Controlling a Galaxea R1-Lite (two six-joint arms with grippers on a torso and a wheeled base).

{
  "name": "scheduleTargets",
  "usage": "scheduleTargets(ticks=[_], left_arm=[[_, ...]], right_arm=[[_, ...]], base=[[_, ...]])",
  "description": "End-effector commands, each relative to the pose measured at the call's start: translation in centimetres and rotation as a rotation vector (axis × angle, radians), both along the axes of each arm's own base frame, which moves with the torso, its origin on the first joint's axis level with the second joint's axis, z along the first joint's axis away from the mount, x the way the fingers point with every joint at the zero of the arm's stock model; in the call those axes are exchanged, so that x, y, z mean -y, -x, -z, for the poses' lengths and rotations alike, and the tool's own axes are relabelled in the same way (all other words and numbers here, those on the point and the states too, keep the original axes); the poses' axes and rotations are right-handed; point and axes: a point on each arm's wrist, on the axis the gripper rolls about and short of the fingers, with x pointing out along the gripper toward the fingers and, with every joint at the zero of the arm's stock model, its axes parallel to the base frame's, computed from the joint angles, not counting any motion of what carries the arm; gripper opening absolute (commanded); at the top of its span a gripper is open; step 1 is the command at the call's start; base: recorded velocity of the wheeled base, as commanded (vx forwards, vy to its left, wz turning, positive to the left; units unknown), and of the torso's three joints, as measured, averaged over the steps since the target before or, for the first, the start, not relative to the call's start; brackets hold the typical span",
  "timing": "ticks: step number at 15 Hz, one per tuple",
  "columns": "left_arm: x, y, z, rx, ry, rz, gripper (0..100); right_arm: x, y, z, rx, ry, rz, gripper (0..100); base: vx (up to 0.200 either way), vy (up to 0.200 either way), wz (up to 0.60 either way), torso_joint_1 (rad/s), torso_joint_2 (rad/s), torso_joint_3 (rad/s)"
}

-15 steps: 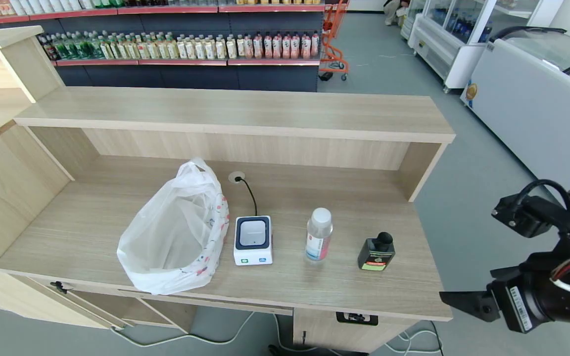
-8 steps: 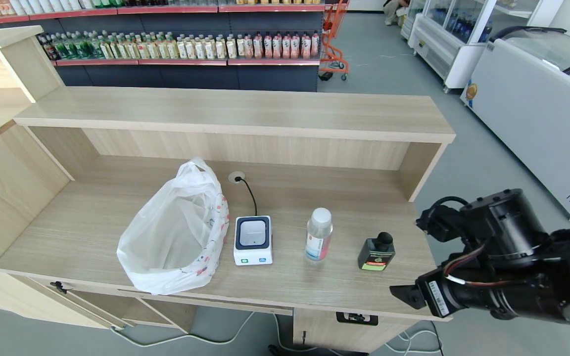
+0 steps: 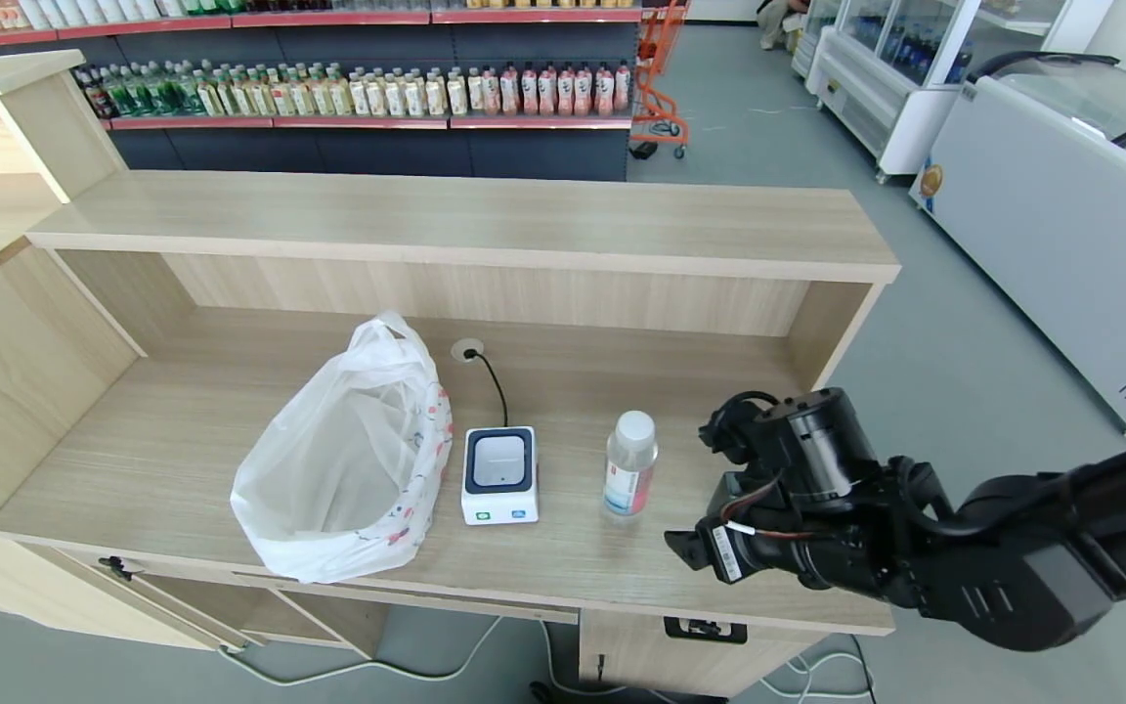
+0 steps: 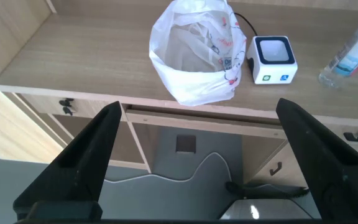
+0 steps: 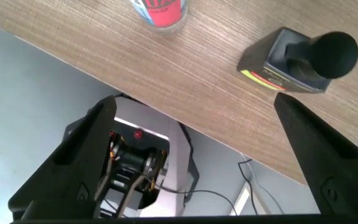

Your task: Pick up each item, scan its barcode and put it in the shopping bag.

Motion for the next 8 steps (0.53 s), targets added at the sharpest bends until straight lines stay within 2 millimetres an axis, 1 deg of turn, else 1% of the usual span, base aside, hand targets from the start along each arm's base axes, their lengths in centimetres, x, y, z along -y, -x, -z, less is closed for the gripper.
scheduleTargets(ticks=[1,5,8], left_arm=[[0.0,0.0,0.0,0.000,0.000,0.000,100],[0.0,0.0,0.0,0.000,0.000,0.000,100],[0.0,0.0,0.0,-0.001,0.000,0.000,100]], right_arm=[[-1.6,-1.4,1.8,-0.009,0.015,-0.007,100],[-3.3,-3.5,3.4,0.070,-0.026,-0.016,100],[-4.4,-4.6,3.7,0.112,-0.035,-0.033,100]], base=[[0.000,0.000,0.00,0.000,0.00,0.000],[0.000,0.000,0.00,0.000,0.00,0.000],[0.000,0.000,0.00,0.000,0.00,0.000]])
